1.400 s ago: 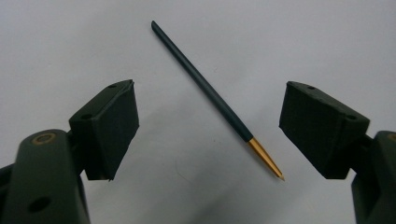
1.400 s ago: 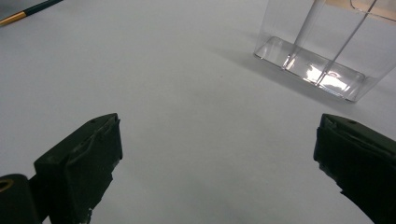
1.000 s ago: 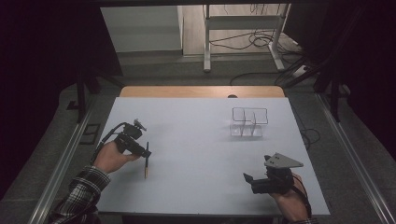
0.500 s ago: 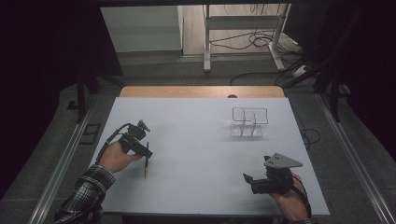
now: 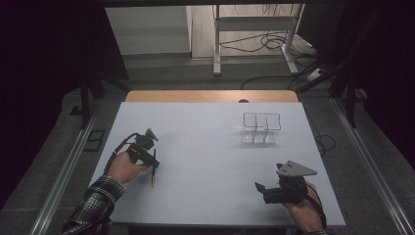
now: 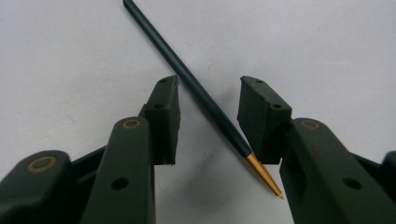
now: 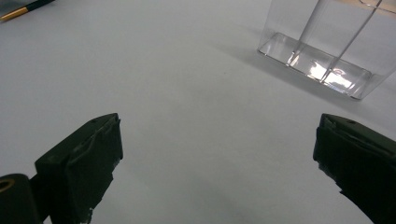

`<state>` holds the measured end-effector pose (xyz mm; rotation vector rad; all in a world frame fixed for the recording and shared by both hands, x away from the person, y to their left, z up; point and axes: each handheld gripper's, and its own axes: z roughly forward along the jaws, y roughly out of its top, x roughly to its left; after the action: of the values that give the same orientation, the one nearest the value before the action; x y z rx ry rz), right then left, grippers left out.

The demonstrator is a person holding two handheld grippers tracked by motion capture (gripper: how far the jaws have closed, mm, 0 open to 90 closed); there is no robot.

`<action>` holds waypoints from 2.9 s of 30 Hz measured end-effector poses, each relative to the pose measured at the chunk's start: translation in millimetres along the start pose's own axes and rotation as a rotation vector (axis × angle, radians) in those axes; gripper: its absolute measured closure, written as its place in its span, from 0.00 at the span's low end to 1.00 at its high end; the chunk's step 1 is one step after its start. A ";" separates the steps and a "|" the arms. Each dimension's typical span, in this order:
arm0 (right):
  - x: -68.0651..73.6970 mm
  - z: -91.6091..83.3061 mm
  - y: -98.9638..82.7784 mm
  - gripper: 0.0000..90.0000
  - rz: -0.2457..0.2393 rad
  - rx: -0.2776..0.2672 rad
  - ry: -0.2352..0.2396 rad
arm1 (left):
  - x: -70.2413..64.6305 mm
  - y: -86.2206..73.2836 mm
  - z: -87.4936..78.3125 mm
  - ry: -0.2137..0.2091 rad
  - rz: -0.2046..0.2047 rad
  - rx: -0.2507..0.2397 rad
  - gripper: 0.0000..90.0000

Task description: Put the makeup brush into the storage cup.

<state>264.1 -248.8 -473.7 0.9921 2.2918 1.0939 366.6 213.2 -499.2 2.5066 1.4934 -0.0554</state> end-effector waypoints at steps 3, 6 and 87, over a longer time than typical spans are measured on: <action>0.2 0.2 0.1 0.02 -0.001 0.001 0.000 | 0.6 -1.1 1.9 -0.012 -0.012 0.002 0.69; 0.2 0.2 0.0 0.02 -0.001 0.002 0.001 | 0.0 -2.5 3.4 -0.024 -0.027 0.002 0.70; 1.8 1.3 0.3 0.02 0.003 0.026 0.001 | -59.0 -33.3 -30.6 -0.153 0.264 -0.307 0.93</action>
<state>263.8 -246.6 -474.4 1.0048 2.3116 1.0693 306.6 183.9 -466.4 2.3640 1.0174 0.0239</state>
